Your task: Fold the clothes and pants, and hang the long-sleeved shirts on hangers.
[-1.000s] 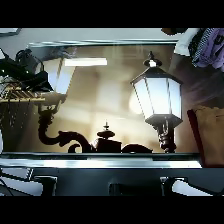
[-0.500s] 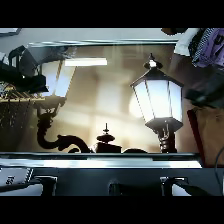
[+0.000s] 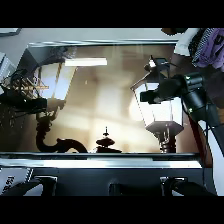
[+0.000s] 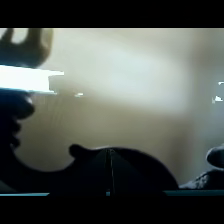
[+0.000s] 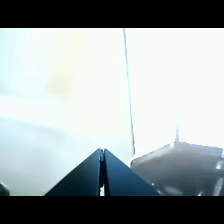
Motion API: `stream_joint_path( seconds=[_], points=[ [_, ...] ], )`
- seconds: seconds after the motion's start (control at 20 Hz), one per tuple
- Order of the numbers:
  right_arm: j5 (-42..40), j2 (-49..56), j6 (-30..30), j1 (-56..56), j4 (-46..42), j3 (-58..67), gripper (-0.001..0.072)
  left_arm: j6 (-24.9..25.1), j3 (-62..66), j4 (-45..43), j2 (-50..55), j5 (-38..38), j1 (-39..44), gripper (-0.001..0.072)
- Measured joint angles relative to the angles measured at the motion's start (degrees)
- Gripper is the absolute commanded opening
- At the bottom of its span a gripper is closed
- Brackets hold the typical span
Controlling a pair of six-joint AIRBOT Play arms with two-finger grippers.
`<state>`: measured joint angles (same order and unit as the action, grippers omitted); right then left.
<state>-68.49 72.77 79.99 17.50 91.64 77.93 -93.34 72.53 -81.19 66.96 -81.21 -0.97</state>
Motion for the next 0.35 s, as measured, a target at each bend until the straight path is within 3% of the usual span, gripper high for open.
stream_joint_path(
  seconds=[0.35],
  points=[
    [0.11,0.0,0.42,1.51,0.35,0.0,0.0029,-1.18,-1.46,-0.98,-0.63,0.09,0.07,0.0015]
  ],
)
